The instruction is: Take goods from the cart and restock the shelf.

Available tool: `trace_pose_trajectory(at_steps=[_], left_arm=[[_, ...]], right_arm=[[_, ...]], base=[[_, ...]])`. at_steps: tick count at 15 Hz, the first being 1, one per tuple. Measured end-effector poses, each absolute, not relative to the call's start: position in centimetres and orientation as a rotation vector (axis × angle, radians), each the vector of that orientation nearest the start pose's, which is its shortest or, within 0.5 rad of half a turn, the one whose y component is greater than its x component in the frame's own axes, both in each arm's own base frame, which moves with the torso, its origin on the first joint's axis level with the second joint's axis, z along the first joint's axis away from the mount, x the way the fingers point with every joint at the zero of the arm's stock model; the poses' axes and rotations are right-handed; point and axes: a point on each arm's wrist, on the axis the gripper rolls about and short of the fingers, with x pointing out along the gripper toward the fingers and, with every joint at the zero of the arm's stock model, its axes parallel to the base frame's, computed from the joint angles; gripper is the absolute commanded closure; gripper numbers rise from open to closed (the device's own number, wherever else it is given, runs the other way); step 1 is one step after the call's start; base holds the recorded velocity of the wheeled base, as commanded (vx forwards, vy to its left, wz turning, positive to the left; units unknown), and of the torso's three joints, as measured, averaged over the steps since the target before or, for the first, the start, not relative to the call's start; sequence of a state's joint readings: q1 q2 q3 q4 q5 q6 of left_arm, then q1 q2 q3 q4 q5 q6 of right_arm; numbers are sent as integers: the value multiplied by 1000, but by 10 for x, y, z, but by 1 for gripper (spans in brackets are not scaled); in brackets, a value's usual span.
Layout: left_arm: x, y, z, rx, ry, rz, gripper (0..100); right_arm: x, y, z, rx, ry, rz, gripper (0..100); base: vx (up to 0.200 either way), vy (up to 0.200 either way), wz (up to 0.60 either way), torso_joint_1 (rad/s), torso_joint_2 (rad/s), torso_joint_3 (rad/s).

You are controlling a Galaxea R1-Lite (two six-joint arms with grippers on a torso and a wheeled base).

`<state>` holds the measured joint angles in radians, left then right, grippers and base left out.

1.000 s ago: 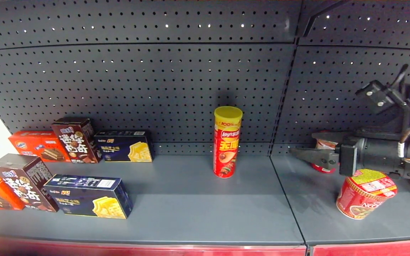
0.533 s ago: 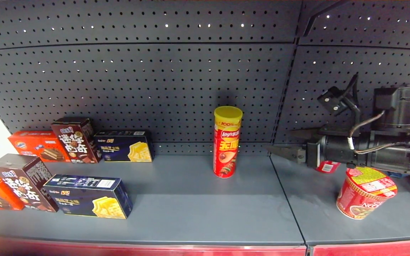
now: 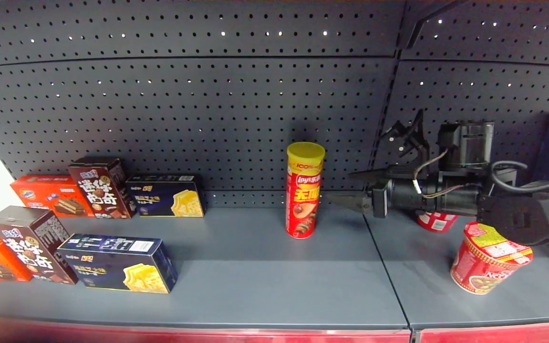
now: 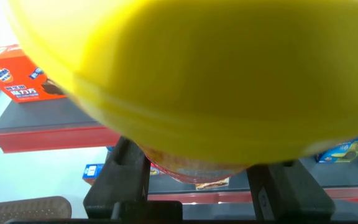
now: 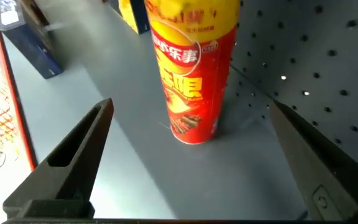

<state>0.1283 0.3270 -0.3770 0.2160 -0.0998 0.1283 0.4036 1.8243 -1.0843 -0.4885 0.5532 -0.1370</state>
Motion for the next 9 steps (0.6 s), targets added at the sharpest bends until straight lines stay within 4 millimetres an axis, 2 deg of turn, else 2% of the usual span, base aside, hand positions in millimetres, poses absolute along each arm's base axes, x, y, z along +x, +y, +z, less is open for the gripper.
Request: trace_pose_trajectory(at_steps=[9], left_arm=[[-12, -4, 163, 108, 167, 24, 100]], right_arm=[[366, 173, 173, -91, 164, 1094, 0]], base=[[0, 0, 0, 0, 0, 0]])
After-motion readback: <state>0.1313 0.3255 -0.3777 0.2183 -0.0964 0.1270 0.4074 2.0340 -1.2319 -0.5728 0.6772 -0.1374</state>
